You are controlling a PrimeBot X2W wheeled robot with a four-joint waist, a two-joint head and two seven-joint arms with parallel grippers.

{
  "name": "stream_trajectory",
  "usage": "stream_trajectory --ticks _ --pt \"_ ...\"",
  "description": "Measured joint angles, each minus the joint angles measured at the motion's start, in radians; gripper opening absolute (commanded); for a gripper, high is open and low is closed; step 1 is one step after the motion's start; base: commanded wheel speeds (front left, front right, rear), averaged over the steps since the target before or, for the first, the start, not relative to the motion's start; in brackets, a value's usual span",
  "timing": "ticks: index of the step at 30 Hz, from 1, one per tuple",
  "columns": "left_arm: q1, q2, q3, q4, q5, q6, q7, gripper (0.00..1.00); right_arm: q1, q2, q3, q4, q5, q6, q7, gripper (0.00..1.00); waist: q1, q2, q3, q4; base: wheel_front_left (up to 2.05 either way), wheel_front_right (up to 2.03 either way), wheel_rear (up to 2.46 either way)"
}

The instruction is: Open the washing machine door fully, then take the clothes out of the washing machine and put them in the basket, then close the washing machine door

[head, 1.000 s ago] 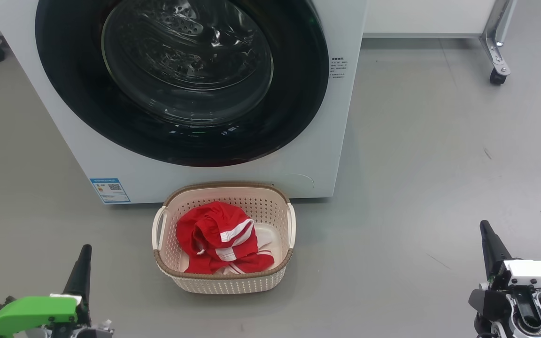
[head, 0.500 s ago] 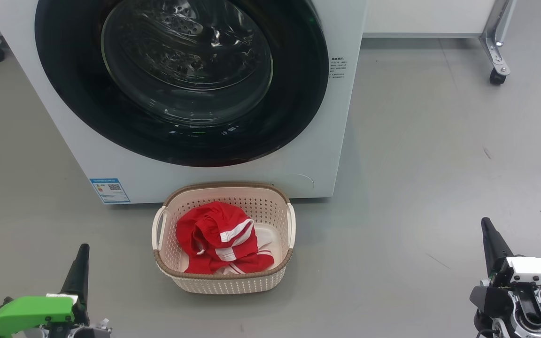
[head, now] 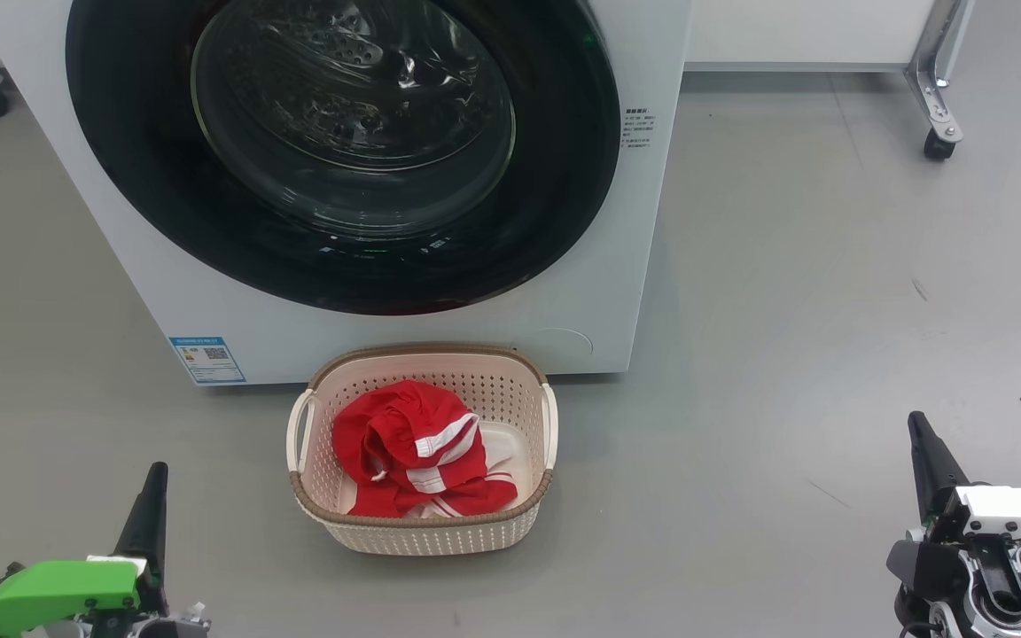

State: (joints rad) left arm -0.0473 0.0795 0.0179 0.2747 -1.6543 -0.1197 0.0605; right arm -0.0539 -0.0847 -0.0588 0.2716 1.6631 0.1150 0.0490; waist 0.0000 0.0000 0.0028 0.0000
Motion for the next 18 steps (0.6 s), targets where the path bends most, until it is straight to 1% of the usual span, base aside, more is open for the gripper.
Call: stream_trajectory --ticks 18 --pt "-0.001 -0.001 0.002 0.002 0.000 0.000 0.000 0.00 0.000 0.000 -0.002 0.004 0.000 0.001 0.000 0.00 0.0000 0.0000 0.000 0.000 0.00 0.00 0.00"
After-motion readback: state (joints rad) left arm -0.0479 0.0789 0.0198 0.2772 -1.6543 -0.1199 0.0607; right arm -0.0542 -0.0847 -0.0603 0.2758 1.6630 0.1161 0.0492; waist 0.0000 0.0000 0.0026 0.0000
